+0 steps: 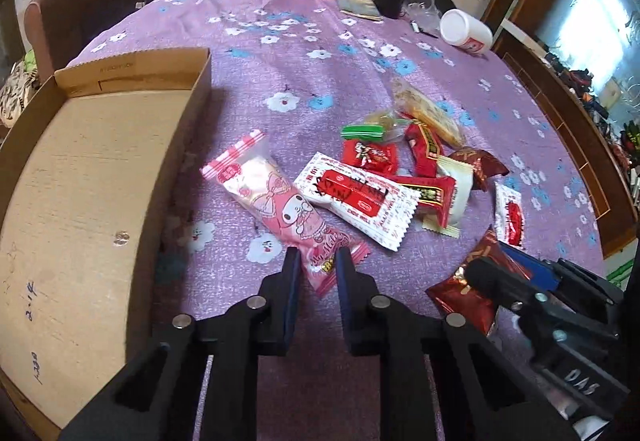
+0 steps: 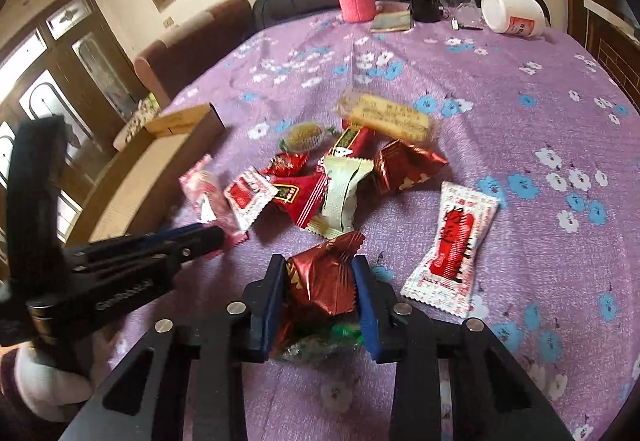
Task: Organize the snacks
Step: 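Carry both snacks to the cardboard box and open both tools to drop them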
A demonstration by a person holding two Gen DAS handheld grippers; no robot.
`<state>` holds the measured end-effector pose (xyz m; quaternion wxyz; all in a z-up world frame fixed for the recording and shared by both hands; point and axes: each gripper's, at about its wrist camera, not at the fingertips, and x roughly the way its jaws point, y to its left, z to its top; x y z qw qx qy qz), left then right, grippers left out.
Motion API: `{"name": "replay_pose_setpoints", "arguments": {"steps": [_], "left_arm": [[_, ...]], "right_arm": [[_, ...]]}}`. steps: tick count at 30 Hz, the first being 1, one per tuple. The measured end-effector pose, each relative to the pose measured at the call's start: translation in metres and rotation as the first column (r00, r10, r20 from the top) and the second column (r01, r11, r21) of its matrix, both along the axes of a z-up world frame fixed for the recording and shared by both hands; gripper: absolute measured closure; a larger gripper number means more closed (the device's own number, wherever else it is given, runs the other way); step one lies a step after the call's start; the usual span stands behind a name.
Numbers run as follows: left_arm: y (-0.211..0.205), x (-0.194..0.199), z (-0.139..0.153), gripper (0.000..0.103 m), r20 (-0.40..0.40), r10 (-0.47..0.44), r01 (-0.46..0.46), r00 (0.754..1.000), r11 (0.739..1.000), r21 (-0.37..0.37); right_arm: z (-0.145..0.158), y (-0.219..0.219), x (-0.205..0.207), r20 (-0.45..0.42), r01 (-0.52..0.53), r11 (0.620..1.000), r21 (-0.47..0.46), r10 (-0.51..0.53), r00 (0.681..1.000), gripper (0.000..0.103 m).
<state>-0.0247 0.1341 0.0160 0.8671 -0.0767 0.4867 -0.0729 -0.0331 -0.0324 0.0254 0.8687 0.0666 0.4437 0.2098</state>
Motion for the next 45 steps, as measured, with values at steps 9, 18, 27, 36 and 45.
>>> {"name": "replay_pose_setpoints", "arguments": {"steps": [9,18,27,36,45], "left_arm": [[0.009,-0.026,0.034,0.103,0.094,-0.010,0.016,0.995,0.998,-0.065],[0.011,-0.007,0.016,0.046,-0.005,0.044,-0.045,0.999,0.995,-0.085],[-0.011,0.021,-0.003,0.081,0.026,0.047,-0.049,0.999,0.993,0.108],[0.020,-0.015,0.032,0.082,0.080,0.033,-0.027,0.996,0.996,-0.081],[0.119,-0.059,0.068,0.081,0.151,0.186,-0.177,0.971,0.982,-0.069]], "right_arm": [[0.020,-0.016,-0.020,0.020,0.005,0.997,0.080,-0.007,1.000,0.068],[0.034,-0.017,-0.032,0.036,0.008,0.995,0.096,-0.011,0.999,0.068],[0.034,-0.020,-0.036,0.027,0.002,0.993,0.120,-0.006,1.000,0.068],[0.043,-0.007,-0.035,0.040,-0.041,0.987,0.154,0.035,0.999,0.068],[0.067,0.071,-0.018,0.033,-0.208,0.952,0.225,0.206,0.978,0.067]]}}
